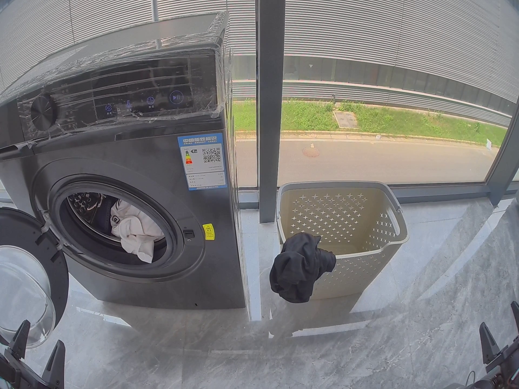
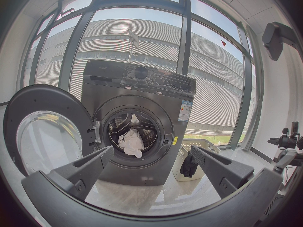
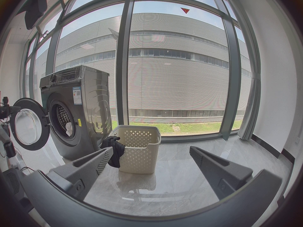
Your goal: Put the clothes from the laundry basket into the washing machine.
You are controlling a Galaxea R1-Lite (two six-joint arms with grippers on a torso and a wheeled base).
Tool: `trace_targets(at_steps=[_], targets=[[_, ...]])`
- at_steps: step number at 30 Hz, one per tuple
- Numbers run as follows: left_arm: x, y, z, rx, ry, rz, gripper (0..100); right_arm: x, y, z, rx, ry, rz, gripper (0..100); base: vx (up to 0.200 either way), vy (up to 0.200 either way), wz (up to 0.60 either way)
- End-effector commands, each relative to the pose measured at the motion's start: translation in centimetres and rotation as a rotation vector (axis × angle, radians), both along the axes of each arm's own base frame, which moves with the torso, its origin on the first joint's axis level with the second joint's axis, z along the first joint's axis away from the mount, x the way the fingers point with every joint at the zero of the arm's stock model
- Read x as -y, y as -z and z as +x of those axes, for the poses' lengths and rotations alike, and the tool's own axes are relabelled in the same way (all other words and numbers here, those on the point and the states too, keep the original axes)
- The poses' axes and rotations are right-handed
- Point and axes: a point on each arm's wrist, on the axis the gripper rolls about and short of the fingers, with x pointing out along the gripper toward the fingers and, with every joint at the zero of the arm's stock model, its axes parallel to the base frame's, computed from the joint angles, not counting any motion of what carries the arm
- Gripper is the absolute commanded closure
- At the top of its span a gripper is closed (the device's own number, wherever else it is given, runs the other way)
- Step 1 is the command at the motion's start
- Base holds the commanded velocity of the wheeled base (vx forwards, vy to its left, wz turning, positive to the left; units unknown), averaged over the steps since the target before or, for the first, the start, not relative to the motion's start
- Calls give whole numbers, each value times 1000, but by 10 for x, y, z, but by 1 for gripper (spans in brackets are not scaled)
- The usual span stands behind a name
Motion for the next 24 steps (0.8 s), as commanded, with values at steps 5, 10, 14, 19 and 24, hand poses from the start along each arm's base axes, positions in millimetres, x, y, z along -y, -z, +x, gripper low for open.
trace_targets(at_steps=[5,10,14,19,24], targets=[[0,5,0,-1,0,-3,0,0,2,-1,9,0,1,0,200,0,0],[0,5,0,-1,2,-2,0,0,2,-1,11,0,1,0,200,0,0],[0,5,0,-1,2,-2,0,0,3,-1,9,0,0,0,200,0,0],[0,5,0,-1,3,-4,0,0,3,-1,9,0,1,0,200,0,0],[0,5,0,-3,11,-25,0,0,3,-1,9,2,6,0,120,0,0]])
